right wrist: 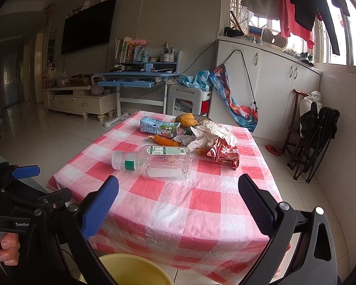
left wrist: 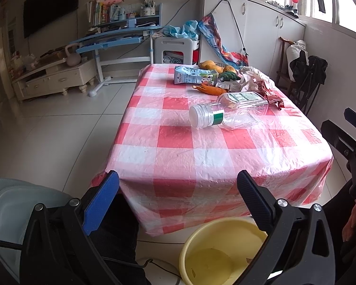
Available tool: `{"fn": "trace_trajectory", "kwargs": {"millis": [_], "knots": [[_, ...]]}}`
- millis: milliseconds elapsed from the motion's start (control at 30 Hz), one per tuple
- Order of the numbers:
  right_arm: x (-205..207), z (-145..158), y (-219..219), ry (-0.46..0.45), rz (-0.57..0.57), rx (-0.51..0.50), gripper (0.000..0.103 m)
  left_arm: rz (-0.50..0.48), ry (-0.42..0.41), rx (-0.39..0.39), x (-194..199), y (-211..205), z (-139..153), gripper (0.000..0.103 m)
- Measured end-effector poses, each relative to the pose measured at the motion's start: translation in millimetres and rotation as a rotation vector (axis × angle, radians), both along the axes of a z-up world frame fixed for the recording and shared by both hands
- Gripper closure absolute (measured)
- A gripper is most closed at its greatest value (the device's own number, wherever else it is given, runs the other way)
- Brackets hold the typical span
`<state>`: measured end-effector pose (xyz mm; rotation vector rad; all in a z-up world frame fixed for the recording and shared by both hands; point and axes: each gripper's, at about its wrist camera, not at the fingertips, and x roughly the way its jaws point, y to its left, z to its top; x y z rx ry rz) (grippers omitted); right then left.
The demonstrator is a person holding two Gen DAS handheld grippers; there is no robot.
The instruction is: Collect trash
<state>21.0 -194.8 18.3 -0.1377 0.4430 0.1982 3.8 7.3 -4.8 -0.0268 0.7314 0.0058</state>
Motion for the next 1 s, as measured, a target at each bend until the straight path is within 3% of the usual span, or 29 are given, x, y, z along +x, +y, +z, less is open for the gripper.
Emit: {"fn": "trace_trajectory", "kwargs": {"millis": [1000], "knots": [[-2,1,-16,-0.003,-0.023,0.031,0.006,0.002,-0.033,-0.003,-3,-5,13,0.007]]}}
